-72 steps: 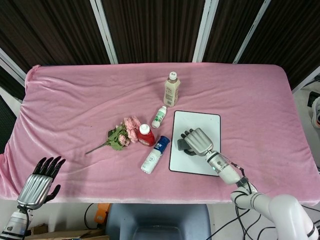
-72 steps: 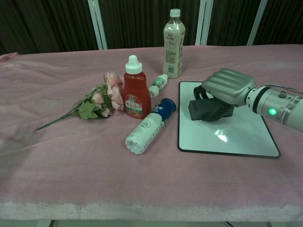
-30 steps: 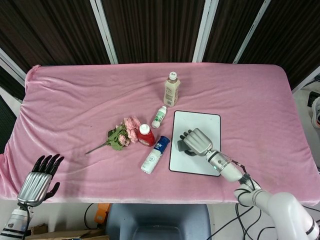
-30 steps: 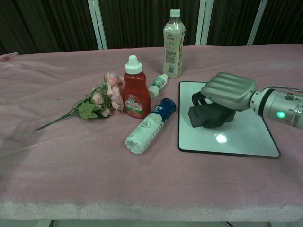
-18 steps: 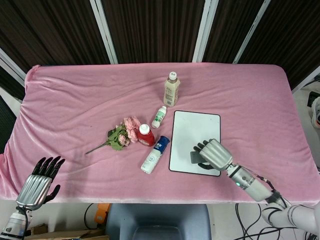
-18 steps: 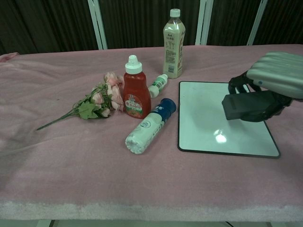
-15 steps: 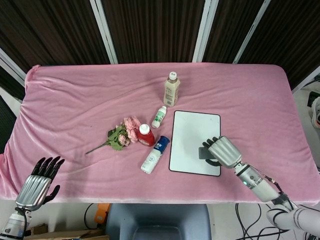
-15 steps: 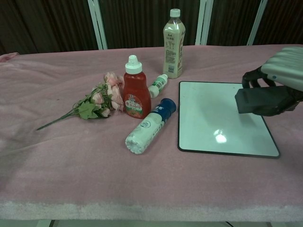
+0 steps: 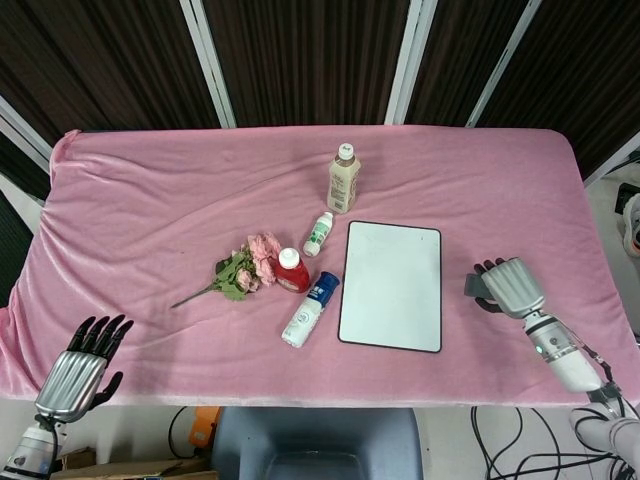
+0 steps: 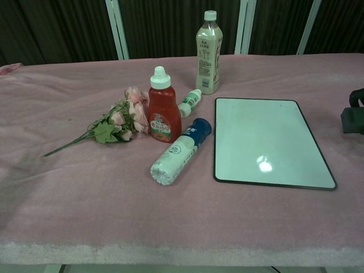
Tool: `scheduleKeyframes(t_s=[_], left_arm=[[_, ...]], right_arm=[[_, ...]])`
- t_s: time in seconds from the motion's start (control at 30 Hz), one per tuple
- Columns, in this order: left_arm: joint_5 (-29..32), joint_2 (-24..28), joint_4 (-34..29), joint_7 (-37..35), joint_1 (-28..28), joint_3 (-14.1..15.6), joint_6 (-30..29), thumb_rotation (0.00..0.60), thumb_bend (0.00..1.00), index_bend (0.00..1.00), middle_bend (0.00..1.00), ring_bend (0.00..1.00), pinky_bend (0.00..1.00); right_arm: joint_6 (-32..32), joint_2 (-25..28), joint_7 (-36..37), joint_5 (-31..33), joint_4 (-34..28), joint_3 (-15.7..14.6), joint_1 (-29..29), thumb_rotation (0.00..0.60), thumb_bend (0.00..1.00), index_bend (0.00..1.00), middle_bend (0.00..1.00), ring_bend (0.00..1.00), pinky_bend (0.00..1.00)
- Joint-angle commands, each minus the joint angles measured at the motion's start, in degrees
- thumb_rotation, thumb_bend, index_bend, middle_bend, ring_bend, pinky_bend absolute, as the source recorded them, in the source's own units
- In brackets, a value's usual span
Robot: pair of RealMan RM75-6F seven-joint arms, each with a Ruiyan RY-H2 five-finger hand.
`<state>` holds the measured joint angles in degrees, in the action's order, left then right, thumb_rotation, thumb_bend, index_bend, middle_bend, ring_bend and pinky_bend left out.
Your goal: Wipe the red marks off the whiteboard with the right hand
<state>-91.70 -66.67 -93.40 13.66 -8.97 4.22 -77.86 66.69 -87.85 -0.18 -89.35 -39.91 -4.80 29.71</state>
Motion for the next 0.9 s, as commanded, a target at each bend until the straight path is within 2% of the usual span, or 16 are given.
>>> scheduleKeyframes(t_s=[0.03,0.17,0.27,0.37,0.5,0.57,0.77,0.9], left_arm=[[0.33,-0.14,-0.07,0.33,-0.13,-0.11,0.37,0.600,0.41,0.00,0.04,0.05,0.07],[0.67,-0.15,-0.15,0.47,-0.16,-0.26,0.50,0.600,0.41,0.00,0.04,0.05,0.07],[0.83,-0.09,-0.22,0.45,-0.17,-0.32,0.56,0.600,0.41,0.00,0.04,0.05,0.07],[0.93,-0.01,-0.25,0.36,-0.16,-0.28,0.68,0.600,0.41,0.00,0.04,0.05,0.07],[0.81,0.06,-0.31,0.28,-0.18,-0.21,0.71,0.600,0.41,0.00,0.04,0.05,0.07],[0.68,0.11,-0.36,0.23,-0.11,-0.13,0.59,0.600,0.41,0.00,0.04,0.05,0.07],[0.19,0.29,-0.41,-0.14,0.10,0.03,0.06,0.600,0.41,0.00,0.04,0.05,0.07],[-0.14,0.46,-0.43,-0.61,0.41,-0.09,-0.86,0.600,0.41,0.00,0.04,0.05,0.07]], right_arm=[[-2.94,-5.28,5.95,-0.65,8.61,-0.61,-0.37,0.600,0.42,0.90,0.73,0.66,0.87],[-2.58,-7.61,8.79,-1.77,12.91,-0.90,-0.26,0.600,0.42,0.84,0.73,0.62,0.87],[-1.53,-8.56,10.26,-2.70,14.94,-1.14,-0.16,0.600,0.42,0.73,0.68,0.59,0.87],[-0.39,-9.03,11.86,-3.25,15.94,-1.09,-0.16,0.600,0.41,0.54,0.60,0.54,0.87],[-2.12,-8.50,12.00,-3.14,15.43,-1.01,-0.07,0.600,0.37,0.23,0.46,0.41,0.80],[-2.40,-7.89,12.07,-3.11,14.58,-0.92,-0.12,0.600,0.36,0.16,0.43,0.39,0.78],[-0.21,-5.09,13.09,-3.28,10.72,-0.47,-0.76,0.600,0.33,0.11,0.40,0.36,0.76],[6.61,-0.38,14.17,-2.97,1.09,0.85,-3.00,0.600,0.33,0.11,0.36,0.32,0.72]])
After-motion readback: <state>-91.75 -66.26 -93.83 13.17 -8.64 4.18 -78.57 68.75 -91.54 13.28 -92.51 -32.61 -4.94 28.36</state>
